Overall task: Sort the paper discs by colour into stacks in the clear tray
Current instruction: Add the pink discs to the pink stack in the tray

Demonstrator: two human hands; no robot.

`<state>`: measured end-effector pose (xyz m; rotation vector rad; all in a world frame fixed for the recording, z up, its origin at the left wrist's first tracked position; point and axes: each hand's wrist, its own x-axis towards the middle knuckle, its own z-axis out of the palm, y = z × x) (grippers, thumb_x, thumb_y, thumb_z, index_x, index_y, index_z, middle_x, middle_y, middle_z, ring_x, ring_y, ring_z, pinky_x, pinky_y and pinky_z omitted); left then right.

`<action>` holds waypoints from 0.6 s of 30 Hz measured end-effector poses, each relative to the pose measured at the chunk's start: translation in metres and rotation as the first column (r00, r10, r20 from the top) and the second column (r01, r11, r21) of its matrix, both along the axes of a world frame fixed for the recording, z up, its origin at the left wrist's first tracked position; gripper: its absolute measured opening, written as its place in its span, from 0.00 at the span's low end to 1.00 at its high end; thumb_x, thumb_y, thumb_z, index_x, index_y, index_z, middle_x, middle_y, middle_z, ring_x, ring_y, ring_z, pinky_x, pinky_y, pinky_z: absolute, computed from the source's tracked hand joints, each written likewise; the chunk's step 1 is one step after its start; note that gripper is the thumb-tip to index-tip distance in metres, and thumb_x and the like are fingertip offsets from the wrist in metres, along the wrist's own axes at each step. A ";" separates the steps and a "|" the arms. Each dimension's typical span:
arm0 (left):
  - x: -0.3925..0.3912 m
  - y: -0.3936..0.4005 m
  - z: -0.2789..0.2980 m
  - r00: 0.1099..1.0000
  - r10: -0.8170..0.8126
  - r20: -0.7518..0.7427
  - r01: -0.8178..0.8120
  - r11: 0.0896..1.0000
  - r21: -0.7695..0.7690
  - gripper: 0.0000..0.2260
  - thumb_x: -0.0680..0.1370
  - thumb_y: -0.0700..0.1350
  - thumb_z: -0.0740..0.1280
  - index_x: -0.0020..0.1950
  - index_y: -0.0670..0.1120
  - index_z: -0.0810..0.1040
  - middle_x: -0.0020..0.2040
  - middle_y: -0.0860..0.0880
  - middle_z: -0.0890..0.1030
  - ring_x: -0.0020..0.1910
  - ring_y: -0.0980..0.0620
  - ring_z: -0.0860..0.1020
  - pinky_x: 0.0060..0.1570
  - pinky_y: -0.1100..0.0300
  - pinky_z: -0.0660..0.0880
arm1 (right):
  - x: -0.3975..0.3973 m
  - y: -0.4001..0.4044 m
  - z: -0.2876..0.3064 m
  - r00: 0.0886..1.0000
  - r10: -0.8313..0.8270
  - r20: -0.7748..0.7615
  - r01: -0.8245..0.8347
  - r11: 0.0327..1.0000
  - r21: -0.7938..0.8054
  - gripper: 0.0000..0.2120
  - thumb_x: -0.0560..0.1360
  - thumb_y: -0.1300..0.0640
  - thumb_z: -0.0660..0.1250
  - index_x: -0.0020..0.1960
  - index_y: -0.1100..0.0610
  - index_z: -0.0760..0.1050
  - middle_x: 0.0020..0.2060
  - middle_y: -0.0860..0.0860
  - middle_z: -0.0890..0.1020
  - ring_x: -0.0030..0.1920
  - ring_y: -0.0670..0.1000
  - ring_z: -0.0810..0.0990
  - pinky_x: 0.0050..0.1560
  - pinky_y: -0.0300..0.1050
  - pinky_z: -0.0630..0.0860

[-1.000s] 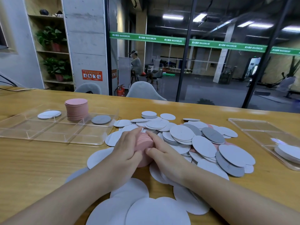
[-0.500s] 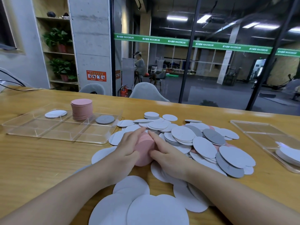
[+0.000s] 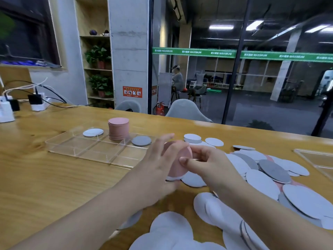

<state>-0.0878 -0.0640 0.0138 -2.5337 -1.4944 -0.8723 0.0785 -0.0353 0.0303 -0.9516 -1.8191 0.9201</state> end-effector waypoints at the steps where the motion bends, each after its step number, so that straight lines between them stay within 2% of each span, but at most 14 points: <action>1: -0.006 0.005 0.004 0.999 0.038 -0.038 -0.037 0.999 0.036 0.34 0.72 0.51 0.70 0.65 0.62 0.47 0.69 0.57 0.45 0.69 0.57 0.51 0.58 0.73 0.53 | -0.009 0.002 0.002 1.000 0.024 -0.007 -0.025 0.999 -0.025 0.09 0.71 0.61 0.70 0.50 0.54 0.82 0.42 0.50 0.85 0.46 0.48 0.83 0.49 0.43 0.78; 4: -0.026 0.017 0.016 0.993 0.099 -0.065 -0.094 0.993 0.078 0.32 0.69 0.47 0.71 0.61 0.57 0.50 0.65 0.53 0.55 0.61 0.53 0.62 0.49 0.70 0.57 | -0.036 0.011 0.007 0.997 0.053 -0.053 -0.057 0.996 -0.065 0.06 0.69 0.61 0.72 0.45 0.53 0.82 0.39 0.48 0.85 0.43 0.45 0.83 0.49 0.41 0.78; 6: -0.043 0.023 0.022 0.991 0.126 -0.038 -0.123 0.990 0.068 0.32 0.69 0.45 0.71 0.63 0.57 0.52 0.60 0.54 0.59 0.56 0.54 0.63 0.49 0.66 0.60 | -0.055 0.021 0.011 0.990 0.084 -0.112 -0.095 0.990 -0.100 0.05 0.69 0.62 0.73 0.41 0.53 0.82 0.35 0.47 0.85 0.36 0.41 0.82 0.40 0.34 0.76; 8: -0.063 0.030 0.026 0.988 0.152 -0.026 -0.151 0.988 0.041 0.33 0.68 0.45 0.72 0.66 0.57 0.57 0.59 0.56 0.60 0.55 0.57 0.62 0.54 0.65 0.63 | -0.073 0.031 0.014 0.980 0.106 -0.167 -0.130 0.982 -0.139 0.05 0.69 0.63 0.73 0.44 0.55 0.82 0.35 0.49 0.84 0.34 0.41 0.80 0.36 0.32 0.75; 9: -0.073 0.035 0.027 0.988 0.154 -0.016 -0.153 0.988 0.035 0.33 0.67 0.46 0.73 0.65 0.58 0.58 0.59 0.56 0.62 0.57 0.55 0.63 0.58 0.59 0.67 | -0.083 0.036 0.015 0.978 0.106 -0.178 -0.133 0.980 -0.148 0.06 0.69 0.62 0.73 0.45 0.57 0.82 0.37 0.50 0.85 0.36 0.43 0.81 0.38 0.34 0.77; 11: -0.090 0.044 0.029 0.986 0.163 0.017 -0.163 0.986 0.022 0.32 0.65 0.49 0.73 0.62 0.60 0.60 0.60 0.56 0.64 0.59 0.52 0.67 0.57 0.50 0.72 | -0.099 0.047 0.014 0.975 0.102 -0.196 -0.134 0.978 -0.157 0.09 0.69 0.61 0.74 0.49 0.59 0.81 0.41 0.53 0.85 0.42 0.48 0.83 0.49 0.42 0.80; 12: -0.097 0.048 0.029 0.984 0.176 0.031 -0.176 0.984 0.013 0.32 0.64 0.49 0.73 0.63 0.60 0.61 0.60 0.57 0.65 0.59 0.52 0.68 0.56 0.52 0.73 | -0.106 0.052 0.014 0.975 0.106 -0.197 -0.139 0.977 -0.163 0.11 0.69 0.60 0.74 0.50 0.59 0.81 0.42 0.53 0.85 0.45 0.50 0.84 0.53 0.46 0.80; 15: -0.116 0.060 0.031 0.971 0.226 0.080 -0.225 0.974 -0.012 0.32 0.65 0.46 0.75 0.65 0.55 0.65 0.58 0.57 0.65 0.56 0.56 0.68 0.50 0.70 0.68 | -0.121 0.065 0.013 0.969 0.169 -0.180 -0.201 0.963 -0.181 0.17 0.70 0.57 0.74 0.58 0.59 0.78 0.48 0.53 0.84 0.50 0.50 0.83 0.57 0.48 0.78; 16: -0.122 0.064 0.032 0.968 0.235 0.092 -0.234 0.972 -0.022 0.32 0.65 0.45 0.75 0.64 0.54 0.66 0.58 0.57 0.66 0.55 0.56 0.69 0.48 0.72 0.68 | -0.124 0.068 0.012 0.962 0.203 -0.180 -0.235 0.955 -0.183 0.18 0.71 0.57 0.72 0.60 0.59 0.77 0.48 0.51 0.84 0.51 0.48 0.82 0.57 0.45 0.78; 18: -0.135 0.072 0.035 0.960 0.261 0.097 -0.257 0.965 -0.055 0.32 0.64 0.45 0.76 0.63 0.56 0.65 0.57 0.57 0.66 0.54 0.54 0.70 0.49 0.63 0.71 | -0.129 0.070 0.012 0.958 0.230 -0.172 -0.260 0.948 -0.181 0.20 0.74 0.57 0.69 0.65 0.57 0.73 0.48 0.45 0.82 0.52 0.44 0.80 0.57 0.40 0.76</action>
